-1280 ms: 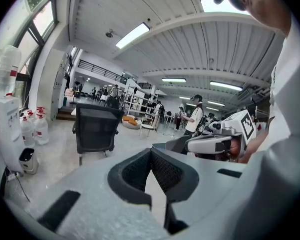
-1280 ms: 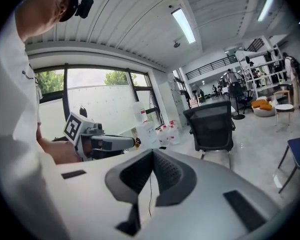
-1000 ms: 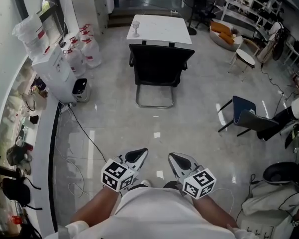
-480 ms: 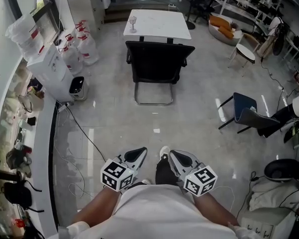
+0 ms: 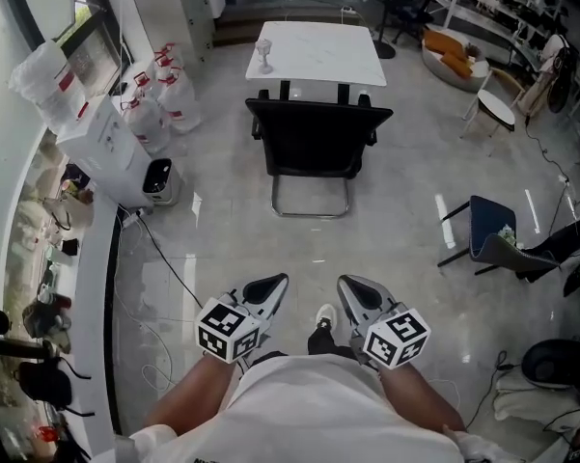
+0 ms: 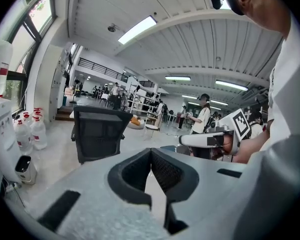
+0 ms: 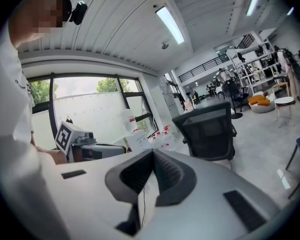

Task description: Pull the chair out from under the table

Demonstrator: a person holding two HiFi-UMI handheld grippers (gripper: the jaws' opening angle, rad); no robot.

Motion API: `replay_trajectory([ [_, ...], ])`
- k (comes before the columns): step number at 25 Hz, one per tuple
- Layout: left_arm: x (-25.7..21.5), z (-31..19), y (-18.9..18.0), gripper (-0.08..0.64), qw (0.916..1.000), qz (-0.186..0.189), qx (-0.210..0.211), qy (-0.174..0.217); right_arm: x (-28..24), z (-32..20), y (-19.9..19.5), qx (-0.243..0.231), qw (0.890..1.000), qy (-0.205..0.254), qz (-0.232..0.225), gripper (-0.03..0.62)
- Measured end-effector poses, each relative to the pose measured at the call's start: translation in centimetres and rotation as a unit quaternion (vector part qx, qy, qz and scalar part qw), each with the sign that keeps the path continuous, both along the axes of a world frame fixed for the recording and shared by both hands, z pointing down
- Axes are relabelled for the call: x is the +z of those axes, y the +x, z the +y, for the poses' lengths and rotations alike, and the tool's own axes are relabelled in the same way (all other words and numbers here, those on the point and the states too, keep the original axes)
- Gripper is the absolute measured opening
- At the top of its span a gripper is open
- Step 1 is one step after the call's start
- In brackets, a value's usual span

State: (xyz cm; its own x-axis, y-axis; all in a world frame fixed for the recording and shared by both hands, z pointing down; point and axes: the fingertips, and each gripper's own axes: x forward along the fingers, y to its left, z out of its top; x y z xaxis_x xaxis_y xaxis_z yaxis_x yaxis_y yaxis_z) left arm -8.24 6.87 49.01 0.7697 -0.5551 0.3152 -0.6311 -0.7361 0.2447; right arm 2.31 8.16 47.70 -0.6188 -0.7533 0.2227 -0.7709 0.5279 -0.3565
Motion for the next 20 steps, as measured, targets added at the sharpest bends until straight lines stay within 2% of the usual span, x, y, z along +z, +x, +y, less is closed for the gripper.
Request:
replay_trajectory([
  [5, -0.9, -5.0, 2.2, 0.008, 1.0, -0.007, 0.0, 0.007, -0.5, -5.2, 1.7, -0.013, 1.0, 0.005, 0.001, 0.005],
  [9, -0.9, -8.3, 4.5, 0.008, 0.9999, 0.009, -0.004, -0.012, -0.9, -8.9, 3.8, -0.022, 1.0, 0.011, 0.004, 0.005],
  [12, -1.4, -10.9, 6.3, 0.008, 0.9999, 0.009, -0.009, -0.006, -1.1, -11.9, 5.6, -0.025, 1.0, 0.013, 0.001, 0.005],
  [16, -1.5, -14.1, 7.3, 0.008, 0.9996, 0.003, -0.029, -0.001, -1.0, -14.9, 6.8, -0.043, 0.999, 0.014, -0.002, 0.005],
  [20, -0.5, -16.0, 8.7, 0.008, 0.9988, -0.002, -0.046, -0.014, -0.2, -17.3, 8.1, -0.056, 0.998, 0.004, -0.006, 0.005],
])
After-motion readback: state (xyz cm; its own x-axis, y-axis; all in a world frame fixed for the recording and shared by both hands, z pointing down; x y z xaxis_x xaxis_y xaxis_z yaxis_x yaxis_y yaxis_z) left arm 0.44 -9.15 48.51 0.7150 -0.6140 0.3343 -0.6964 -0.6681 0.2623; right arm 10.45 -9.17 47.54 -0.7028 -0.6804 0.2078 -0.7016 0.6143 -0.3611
